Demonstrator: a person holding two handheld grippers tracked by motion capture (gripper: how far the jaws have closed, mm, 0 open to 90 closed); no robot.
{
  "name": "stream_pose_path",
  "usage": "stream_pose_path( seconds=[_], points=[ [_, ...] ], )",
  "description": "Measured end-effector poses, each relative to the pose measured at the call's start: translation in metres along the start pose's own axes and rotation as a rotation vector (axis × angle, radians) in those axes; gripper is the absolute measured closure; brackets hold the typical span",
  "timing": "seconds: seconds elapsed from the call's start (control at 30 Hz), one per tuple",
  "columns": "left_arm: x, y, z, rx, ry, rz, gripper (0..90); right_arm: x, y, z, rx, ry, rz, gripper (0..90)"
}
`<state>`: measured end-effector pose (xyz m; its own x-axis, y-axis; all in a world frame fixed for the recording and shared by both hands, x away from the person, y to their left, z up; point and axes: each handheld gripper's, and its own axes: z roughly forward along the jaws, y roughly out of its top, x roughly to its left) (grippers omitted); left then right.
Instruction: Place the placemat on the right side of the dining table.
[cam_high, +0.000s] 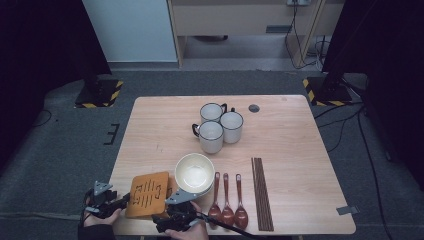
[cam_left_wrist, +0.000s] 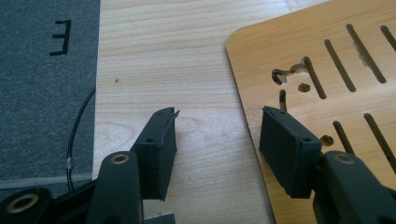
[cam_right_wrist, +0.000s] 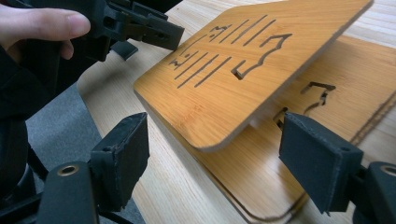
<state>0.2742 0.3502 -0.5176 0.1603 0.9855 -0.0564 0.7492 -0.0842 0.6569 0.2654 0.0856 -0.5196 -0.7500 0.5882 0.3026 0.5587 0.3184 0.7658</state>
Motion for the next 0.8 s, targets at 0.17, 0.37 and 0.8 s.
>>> stream_pose_path(
  seconds=[0.17,0.37,0.8],
  points=[
    [0.0,0.0,0.0,0.001,0.001,0.007,44.9,-0.001,0.004,0.005,0.003,0.009,0.001,24.1],
    [0.0,0.0,0.0,0.001,0.0,0.007,45.0,-0.002,0.007,0.012,0.012,0.015,0.013,24.0],
    [-0.001,0.0,0.0,-0.001,0.001,0.01,45.2,0.0,0.015,0.016,0.004,0.047,0.056,28.3]
  ],
)
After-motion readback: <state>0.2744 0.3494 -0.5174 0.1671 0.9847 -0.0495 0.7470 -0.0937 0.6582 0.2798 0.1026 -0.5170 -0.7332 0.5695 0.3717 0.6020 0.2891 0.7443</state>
